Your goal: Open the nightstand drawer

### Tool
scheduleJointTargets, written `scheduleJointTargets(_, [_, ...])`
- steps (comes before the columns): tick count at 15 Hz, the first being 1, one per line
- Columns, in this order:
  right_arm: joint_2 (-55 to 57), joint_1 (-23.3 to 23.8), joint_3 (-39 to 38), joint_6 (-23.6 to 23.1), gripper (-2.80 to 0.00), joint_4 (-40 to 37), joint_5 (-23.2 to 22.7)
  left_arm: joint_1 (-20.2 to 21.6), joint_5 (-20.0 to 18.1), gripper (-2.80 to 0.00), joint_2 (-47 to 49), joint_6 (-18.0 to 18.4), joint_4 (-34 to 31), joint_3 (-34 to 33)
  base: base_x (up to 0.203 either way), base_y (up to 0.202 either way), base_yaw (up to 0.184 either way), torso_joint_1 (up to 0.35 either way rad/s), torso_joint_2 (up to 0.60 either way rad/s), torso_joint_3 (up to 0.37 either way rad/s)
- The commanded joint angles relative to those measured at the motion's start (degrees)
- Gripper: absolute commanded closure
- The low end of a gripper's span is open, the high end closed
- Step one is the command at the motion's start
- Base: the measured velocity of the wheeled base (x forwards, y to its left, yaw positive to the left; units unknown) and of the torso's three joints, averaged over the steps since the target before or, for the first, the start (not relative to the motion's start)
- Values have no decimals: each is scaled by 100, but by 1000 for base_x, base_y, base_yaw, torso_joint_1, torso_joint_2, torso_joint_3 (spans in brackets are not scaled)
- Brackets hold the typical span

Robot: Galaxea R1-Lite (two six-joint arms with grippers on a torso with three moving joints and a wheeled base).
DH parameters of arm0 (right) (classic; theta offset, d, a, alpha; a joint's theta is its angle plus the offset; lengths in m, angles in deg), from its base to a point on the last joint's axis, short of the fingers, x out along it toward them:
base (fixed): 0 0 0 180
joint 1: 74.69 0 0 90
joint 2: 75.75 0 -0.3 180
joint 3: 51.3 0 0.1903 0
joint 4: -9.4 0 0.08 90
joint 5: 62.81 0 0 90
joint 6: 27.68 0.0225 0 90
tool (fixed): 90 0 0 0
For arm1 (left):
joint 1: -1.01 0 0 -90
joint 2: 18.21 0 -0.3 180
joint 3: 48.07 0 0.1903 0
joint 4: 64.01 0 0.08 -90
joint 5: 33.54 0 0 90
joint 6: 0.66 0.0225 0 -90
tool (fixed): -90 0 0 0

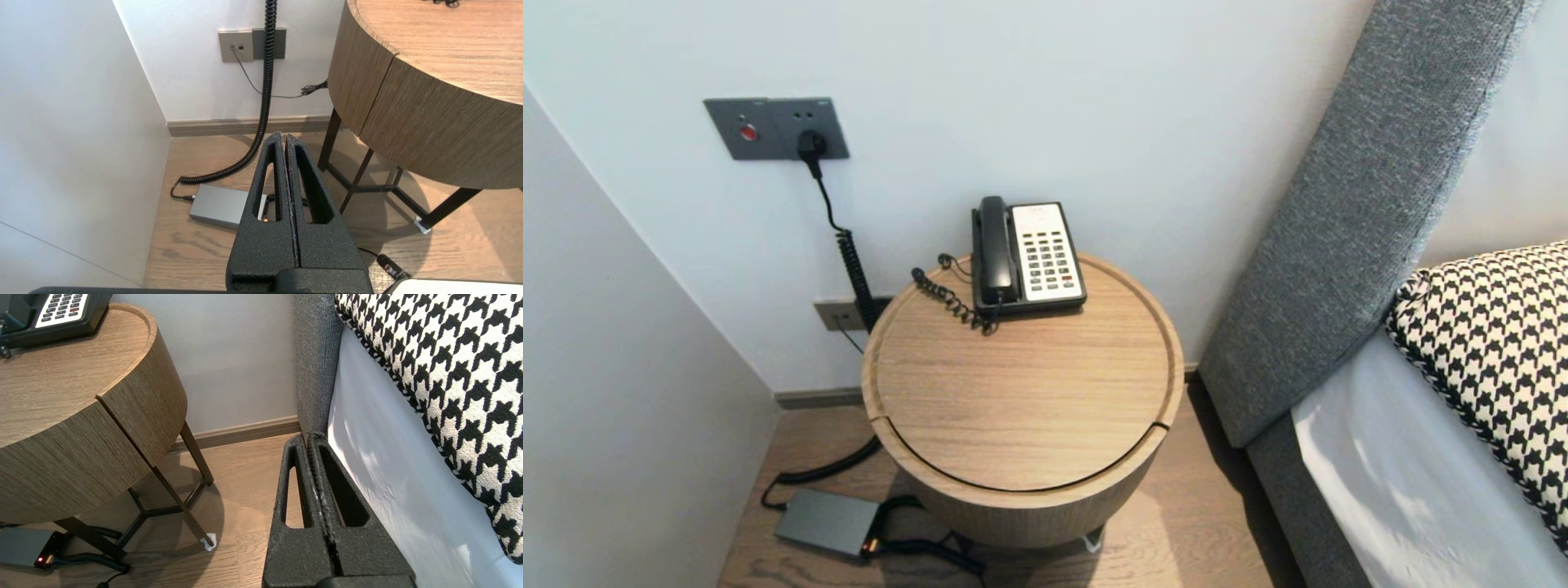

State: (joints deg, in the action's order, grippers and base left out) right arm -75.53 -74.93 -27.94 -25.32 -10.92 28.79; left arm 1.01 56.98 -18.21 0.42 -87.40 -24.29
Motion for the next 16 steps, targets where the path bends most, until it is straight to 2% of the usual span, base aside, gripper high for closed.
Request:
scheduleJointTargets(1, [13,-2,-149,-8,0,3,-1,0,-15,0,26,2,-37,237,0,0,0,0,0,0])
scheduleJointTargets(5, [13,-2,-149,-7,0,3,-1,0,-101,0,603,-87,-436,1180,0,0,0,0,0,0])
scheduleJointTargets(7, [13,-2,-149,-6,0,3,-1,-1,-167,0,1142,-303,-462,1514,0,0,0,0,0,0])
scheduleJointTargets(12, [13,-7,-149,-6,0,3,-1,-3,-572,0,2878,-1444,-577,2653,0,0,0,0,0,0])
scheduleJointTargets(13, [13,-2,-149,0,0,3,-1,-8,-716,0,3196,-1592,-692,2910,0,0,0,0,0,0])
scheduleJointTargets(16, [13,-2,-149,0,0,3,-1,-16,-1478,0,3891,-1845,-1313,3510,0,0,0,0,0,0])
